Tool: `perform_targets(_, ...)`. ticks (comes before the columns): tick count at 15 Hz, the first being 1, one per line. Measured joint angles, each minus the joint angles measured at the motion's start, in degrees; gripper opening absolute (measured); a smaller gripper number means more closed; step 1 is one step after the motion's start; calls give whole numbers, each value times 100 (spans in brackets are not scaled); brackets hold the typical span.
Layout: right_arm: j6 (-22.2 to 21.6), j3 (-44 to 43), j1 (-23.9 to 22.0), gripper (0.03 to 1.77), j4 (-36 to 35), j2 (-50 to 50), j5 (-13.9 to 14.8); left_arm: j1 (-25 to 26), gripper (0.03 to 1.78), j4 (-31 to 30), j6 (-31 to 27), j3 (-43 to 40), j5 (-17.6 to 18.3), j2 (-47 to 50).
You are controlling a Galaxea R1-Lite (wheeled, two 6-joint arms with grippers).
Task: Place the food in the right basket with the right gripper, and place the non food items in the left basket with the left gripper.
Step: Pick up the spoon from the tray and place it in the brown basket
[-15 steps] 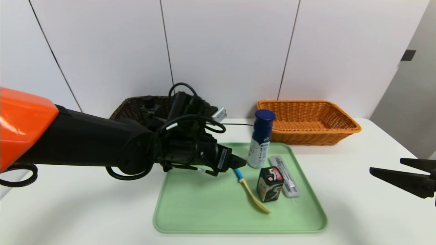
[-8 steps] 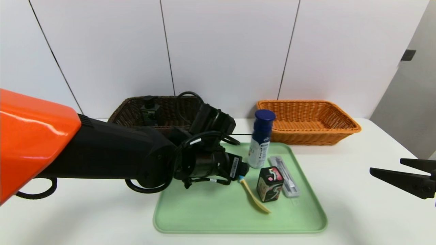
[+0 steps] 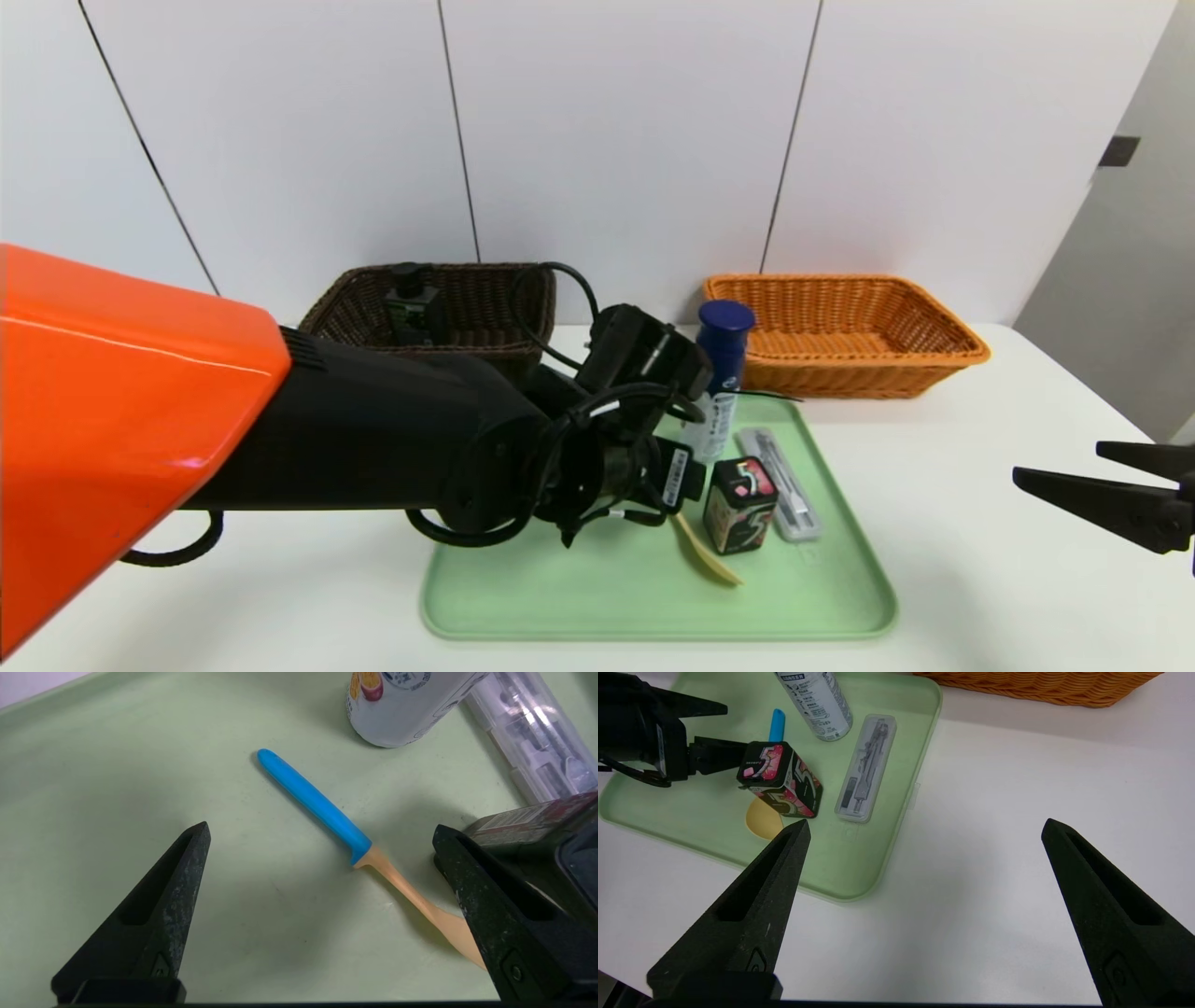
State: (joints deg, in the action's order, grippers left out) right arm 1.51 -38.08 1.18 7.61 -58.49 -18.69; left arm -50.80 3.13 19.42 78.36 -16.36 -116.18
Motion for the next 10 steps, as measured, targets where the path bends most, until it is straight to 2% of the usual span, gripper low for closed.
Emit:
perform_targets(3, -158, 30, 0, 171, -9, 34, 0, -9, 169, -2, 56, 11, -21, -146)
perform_targets(10, -173, 49, 2, 171, -11, 85, 1, 0, 169, -9, 205, 0, -28, -395)
